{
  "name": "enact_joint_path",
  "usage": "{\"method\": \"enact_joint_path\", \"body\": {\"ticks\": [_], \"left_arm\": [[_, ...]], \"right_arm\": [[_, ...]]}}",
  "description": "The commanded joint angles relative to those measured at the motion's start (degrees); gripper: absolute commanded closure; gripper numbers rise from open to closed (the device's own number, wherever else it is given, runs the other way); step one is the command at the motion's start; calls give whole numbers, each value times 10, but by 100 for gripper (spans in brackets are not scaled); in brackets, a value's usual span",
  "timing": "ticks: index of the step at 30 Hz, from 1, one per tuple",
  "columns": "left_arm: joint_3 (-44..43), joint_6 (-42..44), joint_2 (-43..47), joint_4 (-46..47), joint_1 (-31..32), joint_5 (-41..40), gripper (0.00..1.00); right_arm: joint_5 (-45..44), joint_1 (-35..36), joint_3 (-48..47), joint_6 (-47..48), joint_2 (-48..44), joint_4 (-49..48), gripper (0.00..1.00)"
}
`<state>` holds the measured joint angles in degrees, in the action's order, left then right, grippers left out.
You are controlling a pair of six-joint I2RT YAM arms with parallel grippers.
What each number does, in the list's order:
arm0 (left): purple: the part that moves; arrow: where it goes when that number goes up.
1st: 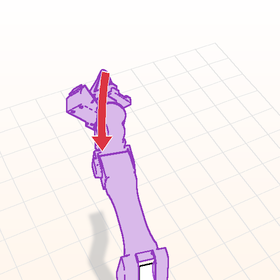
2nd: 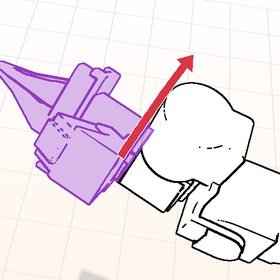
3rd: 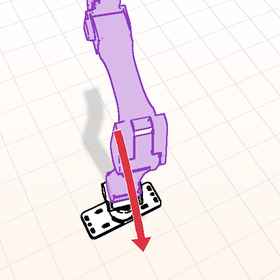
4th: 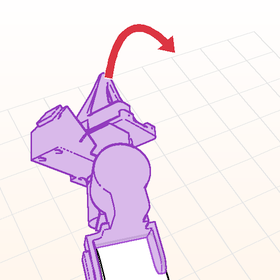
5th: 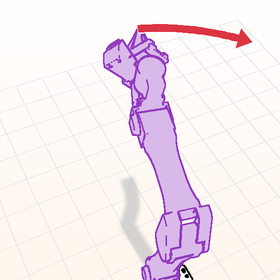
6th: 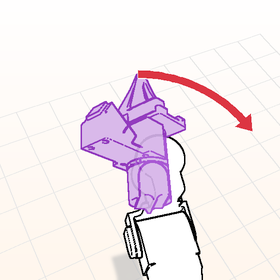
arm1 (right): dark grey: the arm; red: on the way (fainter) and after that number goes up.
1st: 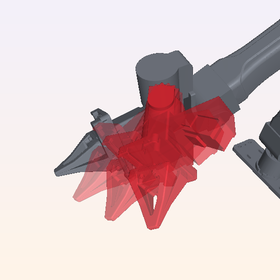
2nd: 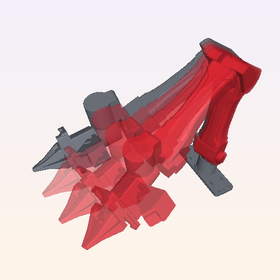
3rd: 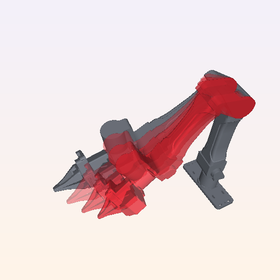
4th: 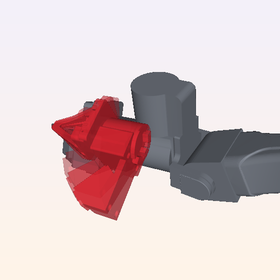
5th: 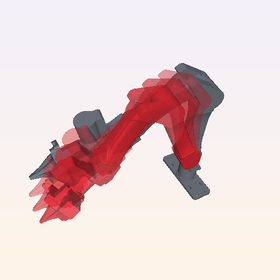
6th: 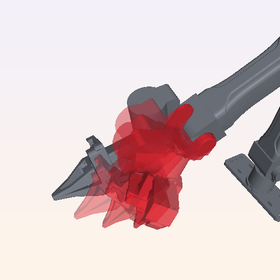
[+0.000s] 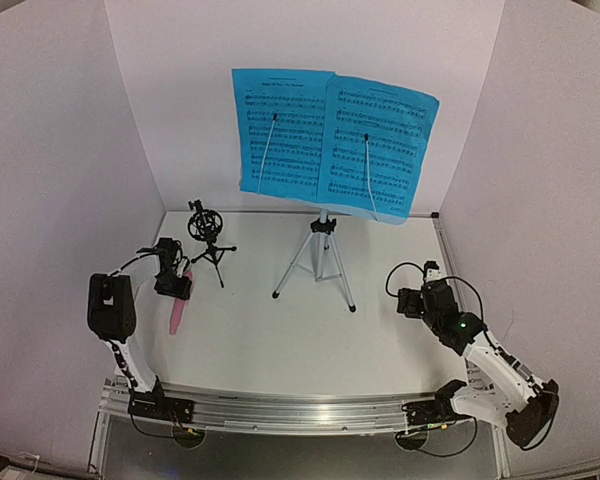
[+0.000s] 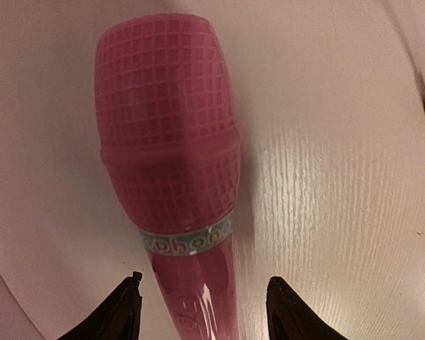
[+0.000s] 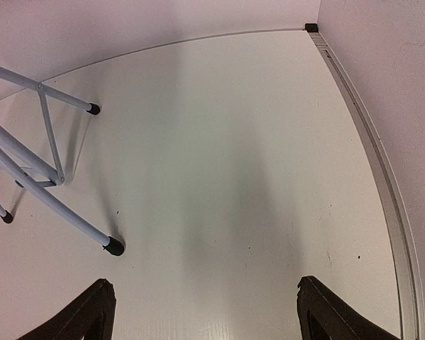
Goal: Set up the instrument practice props
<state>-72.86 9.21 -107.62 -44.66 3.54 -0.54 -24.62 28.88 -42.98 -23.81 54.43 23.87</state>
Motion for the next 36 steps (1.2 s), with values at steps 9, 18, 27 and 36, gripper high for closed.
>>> {"method": "enact_joint_path", "body": {"ticks": [9, 18, 27, 36], "left_arm": [[-6, 6, -43, 54, 9, -65, 94], [-64, -28, 111, 11, -38, -60, 100], [-94, -23, 325, 261, -60, 89, 100], [-52, -141, 352, 616, 35, 216, 100]], "right_arm": [[1, -3, 6, -11, -38, -22, 13], [1, -3, 5, -15, -74, -21, 14], [1, -3, 1, -7, -91, -23, 14], [-1, -3, 18, -5, -102, -28, 14]]}}
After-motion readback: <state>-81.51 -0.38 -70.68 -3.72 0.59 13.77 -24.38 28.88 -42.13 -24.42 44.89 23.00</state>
